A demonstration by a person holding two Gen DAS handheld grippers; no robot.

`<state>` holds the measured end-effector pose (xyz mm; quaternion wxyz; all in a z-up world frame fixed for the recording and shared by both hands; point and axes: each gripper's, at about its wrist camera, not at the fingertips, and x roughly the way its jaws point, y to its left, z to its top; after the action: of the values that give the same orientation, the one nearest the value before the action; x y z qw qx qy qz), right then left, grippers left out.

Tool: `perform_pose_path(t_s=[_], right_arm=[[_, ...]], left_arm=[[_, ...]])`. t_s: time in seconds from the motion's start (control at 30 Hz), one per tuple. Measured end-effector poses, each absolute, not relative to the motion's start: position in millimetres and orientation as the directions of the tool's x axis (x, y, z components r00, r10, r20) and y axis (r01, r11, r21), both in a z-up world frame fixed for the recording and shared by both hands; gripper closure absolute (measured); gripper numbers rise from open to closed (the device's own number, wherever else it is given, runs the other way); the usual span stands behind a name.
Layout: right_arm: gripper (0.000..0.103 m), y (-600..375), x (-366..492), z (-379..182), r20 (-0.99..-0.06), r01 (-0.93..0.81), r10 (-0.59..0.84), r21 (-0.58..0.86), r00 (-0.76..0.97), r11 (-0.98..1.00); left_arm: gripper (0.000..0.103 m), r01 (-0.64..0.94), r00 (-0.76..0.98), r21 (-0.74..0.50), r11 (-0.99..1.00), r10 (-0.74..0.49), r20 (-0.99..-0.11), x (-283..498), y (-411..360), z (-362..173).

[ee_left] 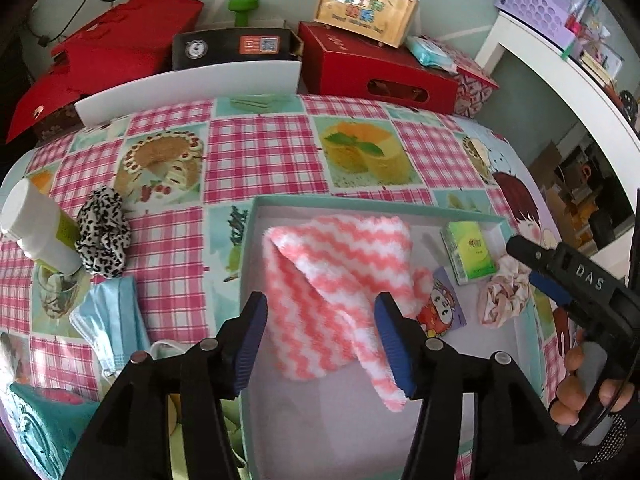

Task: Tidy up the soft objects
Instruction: 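Open the left gripper over the tray while the right opens to drop the tissue pack, then move the right tool to the beige round sponge while the left moves to the blue mask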

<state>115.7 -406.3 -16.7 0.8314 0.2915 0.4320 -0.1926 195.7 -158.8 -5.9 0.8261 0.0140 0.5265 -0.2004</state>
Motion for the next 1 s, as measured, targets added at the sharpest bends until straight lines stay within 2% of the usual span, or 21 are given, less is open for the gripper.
perform_pose_path(t_s=[0.07, 0.4, 0.5, 0.73, 0.83, 1.0], right_arm=[[0.027, -404.5, 116.6, -17.0, -0.835, 0.571, -0.076, 0.302, 0.544, 0.763], [0.019, -391.0, 123.7, -16.6, -0.849, 0.543, -0.122, 0.211, 0.513, 0.813], [0.013, -382.9, 126.9, -16.9, -0.853, 0.53, -0.132, 0.187, 0.506, 0.827], [0.012, -357.3, 134.9, -14.1, -0.852, 0.477, -0.146, 0.133, 0.503, 0.869], [0.004, -344.4, 138.6, -11.3, -0.847, 0.446, -0.144, 0.119, 0.512, 0.887], [0.004, -322.0, 142.9, -5.5, -0.837, 0.399, -0.14, 0.1, 0.529, 0.912]], left_arm=[[0.041, 0.321, 0.371, -0.192, 0.927, -0.309, -0.875, 198.4, -154.1, -6.4], [0.04, 0.125, 0.408, -0.221, 0.967, -0.254, -0.877, 214.3, -112.6, -9.6], [0.028, 0.08, 0.409, -0.23, 0.97, -0.242, -0.88, 218.7, -99.4, -11.1], [0.026, -0.019, 0.439, -0.241, 0.97, -0.209, -0.874, 225.9, -67.7, -8.3], [0.019, -0.055, 0.459, -0.222, 0.973, -0.173, -0.871, 227.9, -51.9, -5.4], [0.018, -0.113, 0.482, -0.215, 0.97, -0.136, -0.866, 230.1, -22.9, 0.9]])
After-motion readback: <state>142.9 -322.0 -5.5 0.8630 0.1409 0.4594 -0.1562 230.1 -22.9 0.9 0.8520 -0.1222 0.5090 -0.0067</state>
